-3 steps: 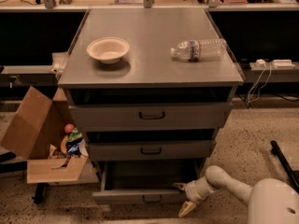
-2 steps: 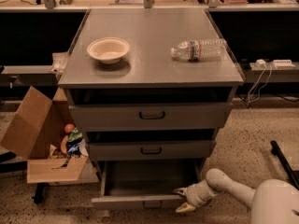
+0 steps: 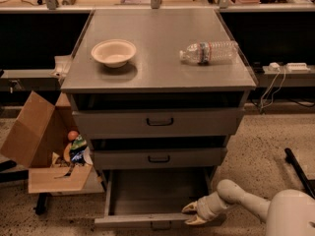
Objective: Open bottom drawer
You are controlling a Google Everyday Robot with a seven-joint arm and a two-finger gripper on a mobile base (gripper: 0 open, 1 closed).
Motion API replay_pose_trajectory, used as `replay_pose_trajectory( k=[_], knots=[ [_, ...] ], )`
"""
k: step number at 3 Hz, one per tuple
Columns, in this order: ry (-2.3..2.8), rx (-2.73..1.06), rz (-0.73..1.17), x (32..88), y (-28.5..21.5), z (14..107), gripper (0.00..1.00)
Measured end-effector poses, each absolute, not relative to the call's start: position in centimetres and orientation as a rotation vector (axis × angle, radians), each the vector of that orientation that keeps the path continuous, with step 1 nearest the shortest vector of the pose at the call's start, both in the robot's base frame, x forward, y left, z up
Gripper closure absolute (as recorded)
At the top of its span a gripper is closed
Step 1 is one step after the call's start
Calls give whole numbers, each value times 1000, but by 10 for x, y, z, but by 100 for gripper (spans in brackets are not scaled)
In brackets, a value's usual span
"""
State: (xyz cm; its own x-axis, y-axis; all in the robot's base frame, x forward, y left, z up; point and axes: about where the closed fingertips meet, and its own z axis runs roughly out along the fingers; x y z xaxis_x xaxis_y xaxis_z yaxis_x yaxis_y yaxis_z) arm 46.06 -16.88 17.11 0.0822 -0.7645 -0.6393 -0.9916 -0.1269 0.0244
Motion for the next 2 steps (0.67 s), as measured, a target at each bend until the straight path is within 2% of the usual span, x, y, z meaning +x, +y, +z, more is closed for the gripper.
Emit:
replay_pose_trajectory(
  k=[1,2],
  knots=[
    [1730,-1949,729,461,-169,171,0],
    [1730,-1949,729,461,-169,171,0]
  ],
)
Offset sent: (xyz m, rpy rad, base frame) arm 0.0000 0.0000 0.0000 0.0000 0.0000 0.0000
